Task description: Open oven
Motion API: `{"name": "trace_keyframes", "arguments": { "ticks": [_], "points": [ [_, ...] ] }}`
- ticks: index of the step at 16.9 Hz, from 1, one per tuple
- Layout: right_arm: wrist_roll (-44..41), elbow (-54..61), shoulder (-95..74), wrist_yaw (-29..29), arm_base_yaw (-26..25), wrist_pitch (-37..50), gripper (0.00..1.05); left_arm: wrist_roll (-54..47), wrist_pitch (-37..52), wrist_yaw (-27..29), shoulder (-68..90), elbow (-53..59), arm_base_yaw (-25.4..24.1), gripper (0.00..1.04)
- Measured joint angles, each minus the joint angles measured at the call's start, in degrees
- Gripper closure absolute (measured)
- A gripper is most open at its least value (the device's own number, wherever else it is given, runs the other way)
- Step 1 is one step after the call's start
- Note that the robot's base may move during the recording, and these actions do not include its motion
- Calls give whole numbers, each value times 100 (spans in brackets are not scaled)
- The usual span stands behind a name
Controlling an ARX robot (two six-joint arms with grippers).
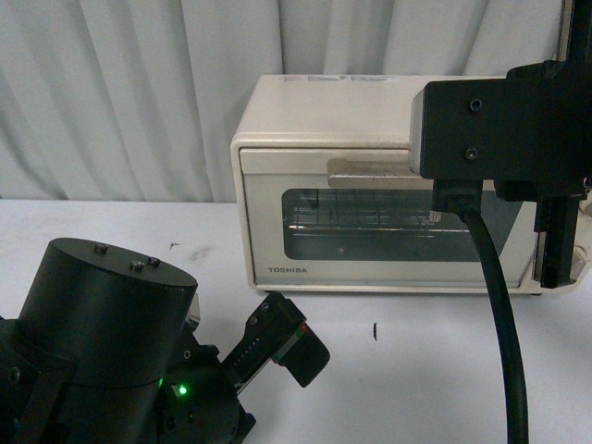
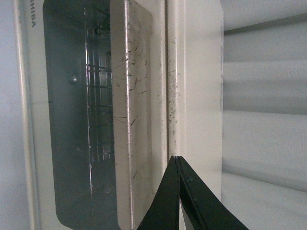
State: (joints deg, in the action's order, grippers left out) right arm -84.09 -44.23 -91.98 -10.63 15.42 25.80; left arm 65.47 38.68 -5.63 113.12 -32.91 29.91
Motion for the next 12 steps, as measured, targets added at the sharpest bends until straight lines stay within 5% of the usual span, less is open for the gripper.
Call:
{"name": "trace_keyframes", "arguments": {
  "ticks": [12],
  "points": [
    [70, -179, -289, -2, -354, -350, 103, 0, -2, 2, 0, 0, 0, 7]
  ]
}}
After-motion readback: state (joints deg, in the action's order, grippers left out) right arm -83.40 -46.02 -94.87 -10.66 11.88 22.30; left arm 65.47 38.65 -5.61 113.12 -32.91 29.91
